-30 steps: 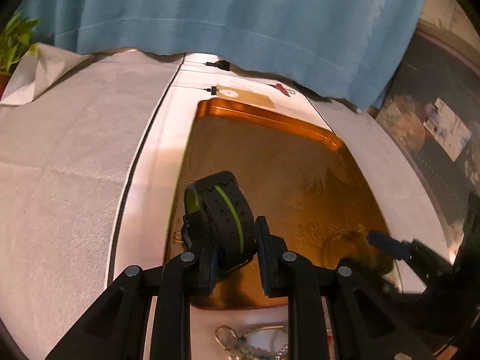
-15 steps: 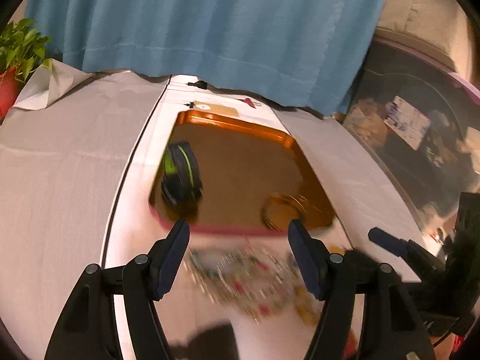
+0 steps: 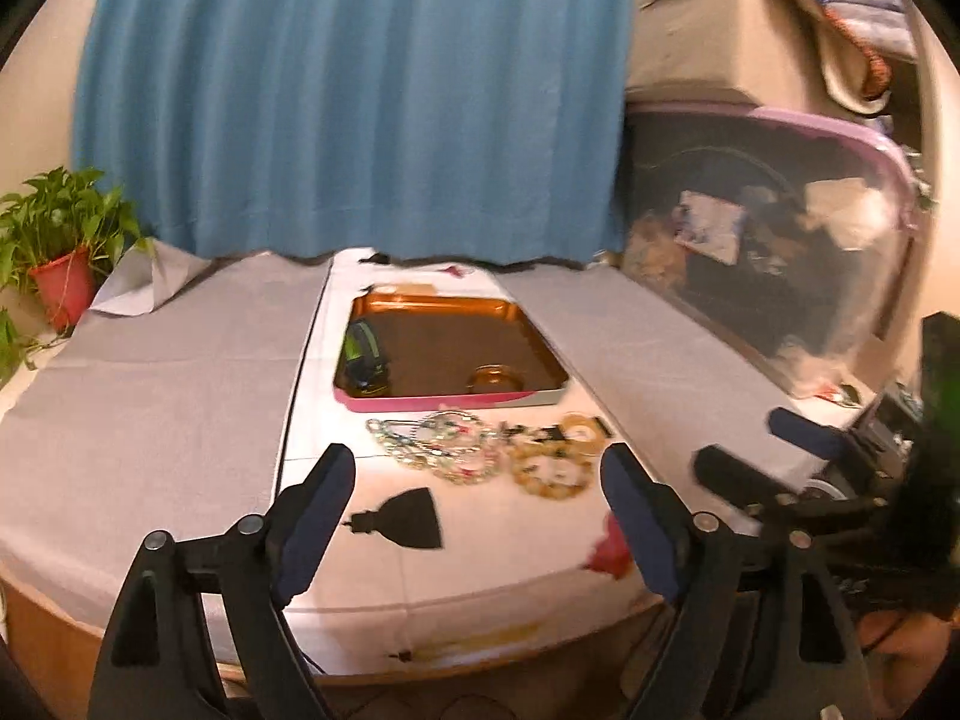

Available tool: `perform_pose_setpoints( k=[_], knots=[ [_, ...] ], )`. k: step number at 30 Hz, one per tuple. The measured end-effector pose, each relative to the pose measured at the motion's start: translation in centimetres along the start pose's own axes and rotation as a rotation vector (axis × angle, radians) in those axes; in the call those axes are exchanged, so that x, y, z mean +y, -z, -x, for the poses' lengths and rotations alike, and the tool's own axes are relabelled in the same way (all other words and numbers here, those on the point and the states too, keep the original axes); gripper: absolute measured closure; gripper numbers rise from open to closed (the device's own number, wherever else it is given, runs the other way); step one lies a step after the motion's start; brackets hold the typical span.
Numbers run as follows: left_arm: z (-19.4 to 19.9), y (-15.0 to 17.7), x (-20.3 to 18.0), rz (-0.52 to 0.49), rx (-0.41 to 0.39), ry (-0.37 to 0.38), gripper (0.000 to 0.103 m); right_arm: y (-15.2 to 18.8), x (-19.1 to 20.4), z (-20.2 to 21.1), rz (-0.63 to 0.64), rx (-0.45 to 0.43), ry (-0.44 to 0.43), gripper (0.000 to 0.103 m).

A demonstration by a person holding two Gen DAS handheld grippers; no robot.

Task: Organize jewelry
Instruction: 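Withdraw both open tools from the tray toward the jewelry, then grasp the yellow bead bracelet with the right tool while the left grasps the silver bead chain bracelet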

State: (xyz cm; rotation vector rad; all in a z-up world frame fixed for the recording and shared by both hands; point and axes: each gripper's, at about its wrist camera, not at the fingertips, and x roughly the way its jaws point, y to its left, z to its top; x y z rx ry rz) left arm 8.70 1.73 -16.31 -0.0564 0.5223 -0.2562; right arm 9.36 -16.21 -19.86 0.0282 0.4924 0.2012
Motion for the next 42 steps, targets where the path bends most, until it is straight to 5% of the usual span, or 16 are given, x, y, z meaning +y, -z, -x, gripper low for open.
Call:
perform_pose_setpoints(
  k=[4,12,14,18,23,25,27,34,42],
  knots=[
    [0.4,0.5,-0.3,-0.011,0.011,-0.017,0.021,1.0,1.0,2.0,0.022,-0.074,-0.03,0.0],
    [-4.0,3.3,1.7,0.059,0.128,0.002,0.021,2.8,0.1,-1.3,-0.016,0.061,-0.104,0.0],
    [-5.9,3.8,2.2,0.08,0.174,0.007,0.021,3.8,-0.5,-3.1,0.016,0.094,-0.027,0.002],
    [-8.4,3.1,2.7,0.099,0.186,0.016,0.022,4.0,-0.9,-5.8,0.074,0.13,-0.019,0.033],
    [-12.9,-0.2,1.8,-0.002,0.151,0.06,0.042,2.8,-2.4,-8.9,0.054,0.146,-0.101,0.065],
    [-15.1,-1.1,1.5,-0.05,0.168,0.043,0.065,2.2,-3.2,-10.3,0.054,0.161,-0.118,0.076],
    [-17.2,-1.5,1.7,-0.069,0.199,0.047,0.077,1.6,-3.6,-11.6,0.066,0.175,-0.117,0.081],
    [-18.6,-1.1,4.2,-0.026,0.239,0.035,0.08,1.2,-3.9,-14.9,0.037,0.25,-0.167,0.086],
    [-20.0,-0.2,4.8,-0.058,0.321,-0.003,0.09,1.8,-2.6,-15.6,0.117,0.281,-0.121,0.086]
  ],
)
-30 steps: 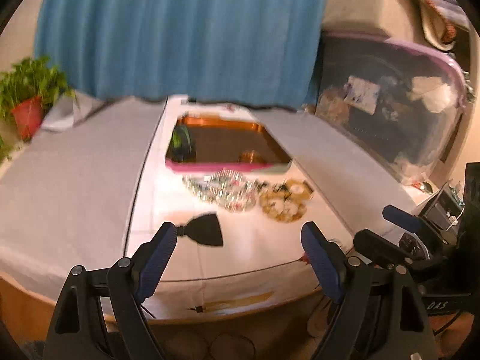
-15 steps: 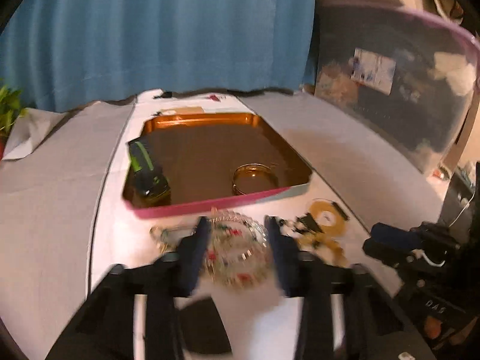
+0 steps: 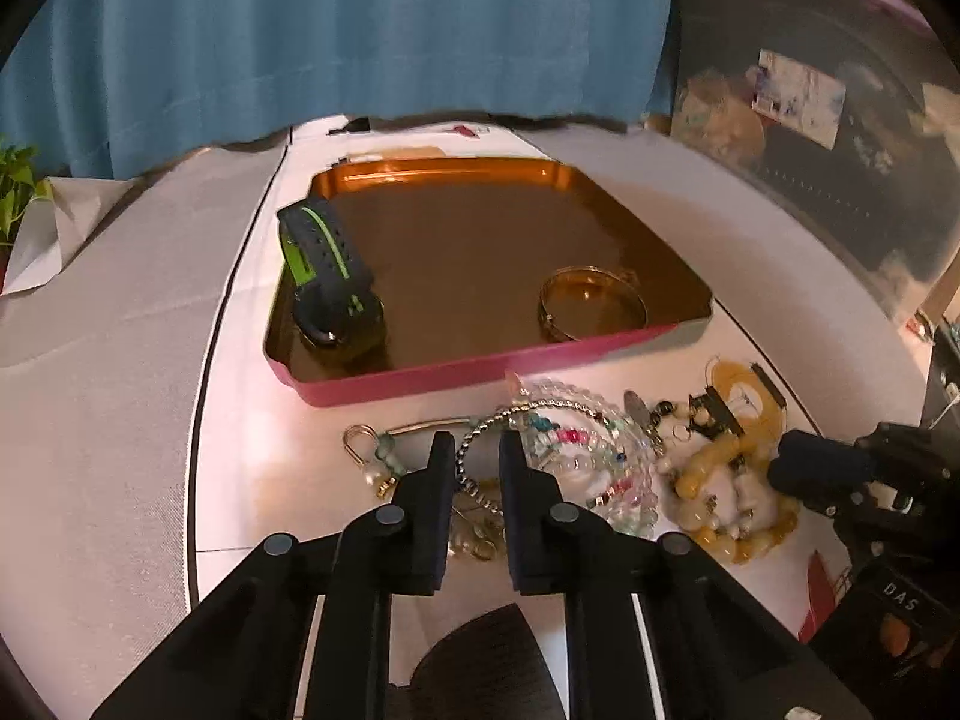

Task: Organize jewelry
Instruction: 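Grasp the yellow bead bracelet with the right tool while the left grasps the silver bead chain bracelet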

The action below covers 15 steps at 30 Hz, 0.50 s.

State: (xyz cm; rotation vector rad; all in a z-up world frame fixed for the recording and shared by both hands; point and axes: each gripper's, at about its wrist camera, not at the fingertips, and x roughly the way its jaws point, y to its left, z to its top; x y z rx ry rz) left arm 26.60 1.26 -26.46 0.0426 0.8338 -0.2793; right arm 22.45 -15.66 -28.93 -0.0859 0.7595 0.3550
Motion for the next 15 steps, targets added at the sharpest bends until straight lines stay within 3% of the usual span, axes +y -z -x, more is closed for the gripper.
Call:
perform_pose_setpoints(
  k=[5,11,13,15],
  knots=[
    [-0.5,0.4,0.7,0.025,0.023,-0.003,0.092,0.2,0.3,-0.2,-0.009,-0.009,0.011,0.086],
    [-0.4,0.9,0.0,-0.008,-0.009,-0.043,0.092,0.7,0.6,-0.4,-0.012,-0.026,0.007,0.086],
    [-0.4,1.0,0.1,-0.006,-0.013,-0.044,0.1,0.8,1.2,-0.3,0.014,-0.031,0.035,0.087],
    [-0.2,1.1,0.2,0.008,-0.025,-0.032,0.101,0.9,1.5,-0.1,0.024,-0.035,0.037,0.09]
  ],
)
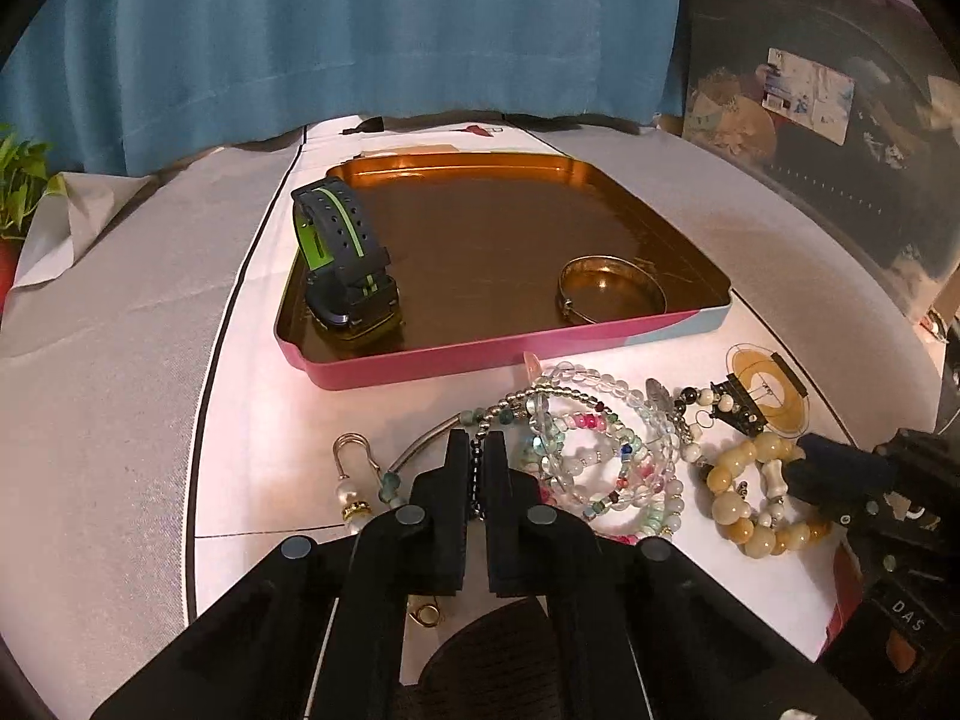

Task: Organize jewelry
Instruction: 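Grasp the yellow bead bracelet with the right tool while the left grasps the silver bead chain bracelet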

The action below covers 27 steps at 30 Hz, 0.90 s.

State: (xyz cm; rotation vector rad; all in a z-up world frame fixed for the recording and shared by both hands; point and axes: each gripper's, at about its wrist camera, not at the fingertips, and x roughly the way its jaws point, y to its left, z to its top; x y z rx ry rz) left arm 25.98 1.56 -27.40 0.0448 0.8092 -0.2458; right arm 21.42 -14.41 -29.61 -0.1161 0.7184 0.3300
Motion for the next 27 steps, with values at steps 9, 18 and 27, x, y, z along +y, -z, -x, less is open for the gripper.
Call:
perform_pose_setpoints(
  k=[9,18,27],
  knots=[
    [3.6,0.8,-0.5,0.123,-0.072,0.097,0.101,-0.7,-0.6,1.7,-0.04,-0.054,-0.06,0.09],
    [6.6,-0.3,-1.8,0.091,-0.117,0.119,0.101,-1.9,-0.6,5.5,-0.09,-0.108,-0.047,0.09],
    [10.3,-1.8,-0.6,0.174,-0.137,0.142,0.101,-4.4,-1.4,8.6,-0.111,-0.115,-0.062,0.09]
  ],
)
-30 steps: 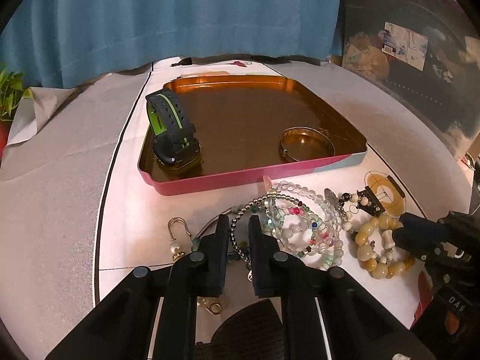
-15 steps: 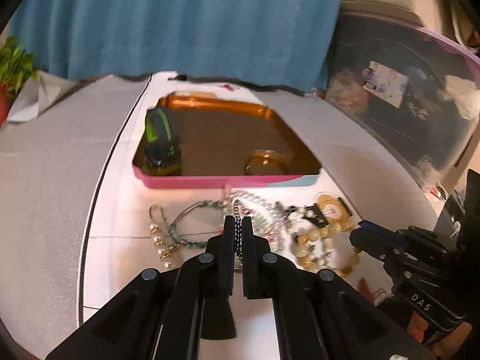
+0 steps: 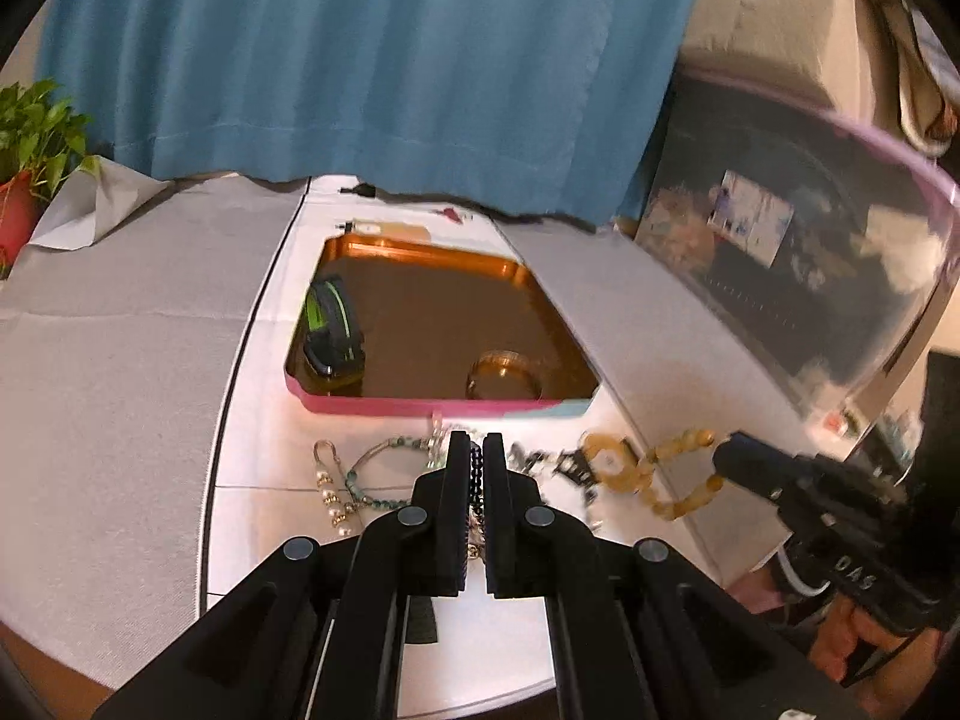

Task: Organize jewelry
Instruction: 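Lift both bracelets and carry them over the tray with both tools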

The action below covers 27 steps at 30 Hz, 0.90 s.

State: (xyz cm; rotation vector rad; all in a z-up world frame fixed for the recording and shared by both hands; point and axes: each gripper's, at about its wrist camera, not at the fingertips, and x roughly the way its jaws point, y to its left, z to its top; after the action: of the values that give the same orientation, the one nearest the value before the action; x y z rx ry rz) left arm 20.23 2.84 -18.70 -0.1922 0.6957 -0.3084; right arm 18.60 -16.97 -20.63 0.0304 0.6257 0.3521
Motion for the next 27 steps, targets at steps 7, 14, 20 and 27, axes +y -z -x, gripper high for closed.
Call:
perform_pose_setpoints(
  k=[7,14,20,27],
  knots=[
    [3.8,-2.5,2.4,0.191,-0.045,0.127,0.102,-2.5,0.3,2.5,-0.036,-0.028,-0.053,0.09],
    [7.4,-3.8,1.4,0.139,-0.085,0.028,0.102,-4.8,2.8,6.0,0.004,-0.095,-0.048,0.09],
    [10.3,-5.4,-0.4,0.065,-0.135,-0.06,0.101,-6.9,5.3,8.0,0.044,-0.135,-0.056,0.09],
    [13.2,-7.5,-3.4,-0.072,-0.273,-0.073,0.101,-9.9,7.7,10.2,0.098,-0.206,-0.079,0.09]
  ],
)
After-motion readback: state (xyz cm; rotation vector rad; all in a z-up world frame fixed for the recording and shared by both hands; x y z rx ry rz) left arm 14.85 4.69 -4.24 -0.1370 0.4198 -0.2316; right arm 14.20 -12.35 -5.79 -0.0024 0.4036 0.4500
